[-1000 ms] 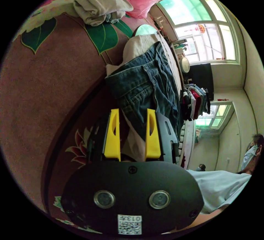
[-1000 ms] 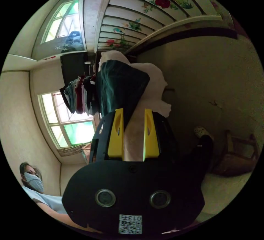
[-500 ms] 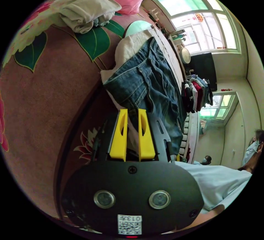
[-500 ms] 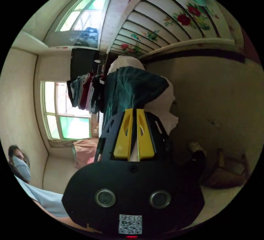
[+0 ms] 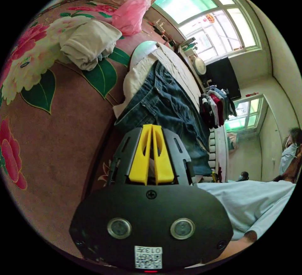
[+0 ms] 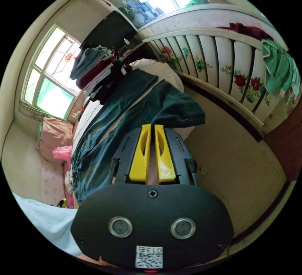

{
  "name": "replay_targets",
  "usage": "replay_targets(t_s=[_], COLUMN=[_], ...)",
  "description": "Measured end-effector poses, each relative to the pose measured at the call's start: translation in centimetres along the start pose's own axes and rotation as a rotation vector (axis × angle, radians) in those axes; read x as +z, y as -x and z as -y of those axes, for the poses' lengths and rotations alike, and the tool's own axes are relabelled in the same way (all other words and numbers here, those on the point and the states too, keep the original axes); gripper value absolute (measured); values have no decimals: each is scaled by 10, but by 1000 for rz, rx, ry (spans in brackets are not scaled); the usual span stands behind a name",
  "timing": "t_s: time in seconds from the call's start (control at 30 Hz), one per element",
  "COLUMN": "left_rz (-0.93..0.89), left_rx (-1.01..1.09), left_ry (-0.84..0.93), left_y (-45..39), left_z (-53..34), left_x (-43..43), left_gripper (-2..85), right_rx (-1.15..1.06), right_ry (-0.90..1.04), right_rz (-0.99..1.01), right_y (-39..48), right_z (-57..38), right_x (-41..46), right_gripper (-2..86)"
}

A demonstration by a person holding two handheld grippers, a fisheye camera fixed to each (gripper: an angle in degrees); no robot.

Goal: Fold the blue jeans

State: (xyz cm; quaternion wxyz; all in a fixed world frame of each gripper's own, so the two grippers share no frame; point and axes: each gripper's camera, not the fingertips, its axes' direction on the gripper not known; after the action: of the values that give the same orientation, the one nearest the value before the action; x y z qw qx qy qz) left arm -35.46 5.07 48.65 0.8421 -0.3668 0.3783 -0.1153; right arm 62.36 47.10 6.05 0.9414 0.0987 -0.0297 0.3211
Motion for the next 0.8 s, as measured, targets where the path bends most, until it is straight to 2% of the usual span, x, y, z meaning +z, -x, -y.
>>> replay_targets(t_s=[0.17,0.43,0.5,0.57,0.63,0.8], left_rz=[107,93,97,59,108,145], left_rx=[-59,-188,-193,-195,-176,-75], left_ry=[73,110,126,118,123,60], left_y=[19,43,43,38,27,-14], left_z=[-11,-9,-7,-5,-4,-11], left_x=[20,52,58,55,47,13], left_gripper=[124,164,154,80,54,29], right_rx=[62,18,14,11,0,-38], right_ry=[32,77,85,88,85,54], right_rz=[-38,-103,-112,-119,-128,-169], right_y=[1,40,52,61,71,99], right_z=[-6,5,9,12,13,12], right_x=[6,16,19,20,20,15], right_gripper=[16,15,15,15,15,14])
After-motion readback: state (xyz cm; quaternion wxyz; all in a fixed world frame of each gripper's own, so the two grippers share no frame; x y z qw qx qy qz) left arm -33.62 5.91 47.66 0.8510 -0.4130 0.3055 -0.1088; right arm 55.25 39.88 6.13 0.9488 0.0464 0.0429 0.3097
